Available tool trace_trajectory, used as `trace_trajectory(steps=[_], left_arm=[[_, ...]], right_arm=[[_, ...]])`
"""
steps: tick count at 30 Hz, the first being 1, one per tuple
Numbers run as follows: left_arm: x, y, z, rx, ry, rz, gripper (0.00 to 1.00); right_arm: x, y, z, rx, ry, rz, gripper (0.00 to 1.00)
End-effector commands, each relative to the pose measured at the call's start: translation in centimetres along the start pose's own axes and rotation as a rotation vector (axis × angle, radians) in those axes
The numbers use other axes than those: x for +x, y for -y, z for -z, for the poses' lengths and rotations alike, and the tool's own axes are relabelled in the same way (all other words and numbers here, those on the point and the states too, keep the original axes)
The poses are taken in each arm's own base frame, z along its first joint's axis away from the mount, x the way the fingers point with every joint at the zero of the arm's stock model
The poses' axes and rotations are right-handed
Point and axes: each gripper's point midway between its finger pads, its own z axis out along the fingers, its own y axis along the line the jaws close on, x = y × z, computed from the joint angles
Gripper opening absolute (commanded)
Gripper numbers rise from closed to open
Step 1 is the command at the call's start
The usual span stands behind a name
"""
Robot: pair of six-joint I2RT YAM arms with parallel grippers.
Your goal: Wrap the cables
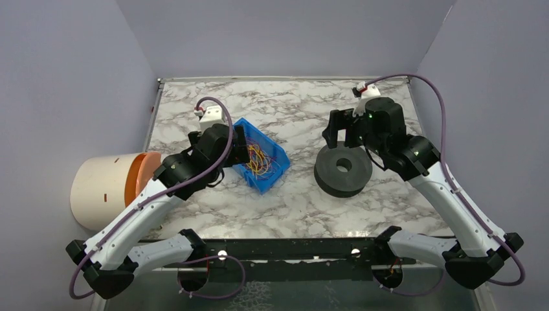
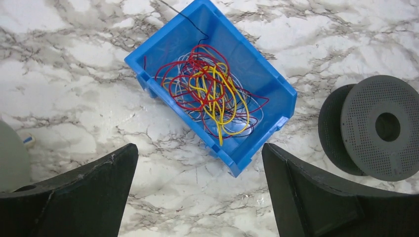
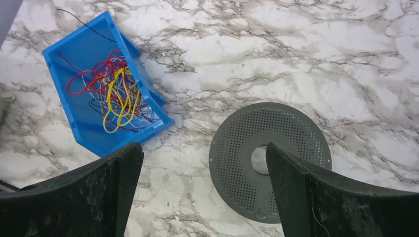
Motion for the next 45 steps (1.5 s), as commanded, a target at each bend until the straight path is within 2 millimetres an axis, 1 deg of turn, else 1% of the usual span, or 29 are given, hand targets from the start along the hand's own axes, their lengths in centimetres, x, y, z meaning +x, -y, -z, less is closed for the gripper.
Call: trace_trajectory(steps=[1,3,5,10,12,17,21,27,31,37,39,45], left_arm=[[2.0,-1.8,-0.7,-0.115,-0.028,0.085,0.99],[2.7,-1.9,-1.2,-0.133,-0.044,0.087,0.99],[3.4,-2.1,-1.9,-0.157,-0.064,0.075,0.99],[3.9,-2.8,-3.8,-0.196,-0.119,0.036,0.99],[4.2,-2.9,-4.7,-0.181,-0.14,0.041,0.99],[5.6,-3.4,-7.2,-0.163,-0.217,0.05,0.99],[6.3,-2.8,-8.8,-0.13,-0.255,0.033,0.98],[7.3,-2.7,-10.9,-0.111,-0.306,0.002,0.92],[8.2,-3.0,-12.0,-0.112,-0.352,-0.012,0.87],[9.6,-3.4,-12.7,-0.118,-0.403,-0.038,0.78],[10.0,-3.5,-12.8,-0.118,-0.416,-0.047,0.73],[10.0,-3.6,-12.8,-0.119,-0.417,-0.061,0.61]], right_arm=[[1.5,1.4,0.5,0.071,-0.05,0.029,1.0],[2.1,1.8,0.5,0.088,-0.065,0.04,1.0],[2.6,1.6,0.6,0.064,-0.069,0.059,1.0],[3.8,1.0,0.5,0.014,-0.085,0.069,1.0],[4.3,0.9,0.3,0.006,-0.101,0.07,0.99],[5.2,0.9,0.2,0.003,-0.127,0.067,0.99],[5.8,1.0,0.0,0.009,-0.149,0.062,0.99],[6.5,0.8,-0.3,0.001,-0.173,0.048,0.99],[6.9,0.8,-0.5,0.005,-0.185,0.041,0.99],[7.3,1.1,-0.4,0.023,-0.195,0.029,0.98],[7.3,1.1,-0.3,0.023,-0.197,0.025,0.98],[7.2,1.1,-0.3,0.027,-0.198,0.019,0.97]])
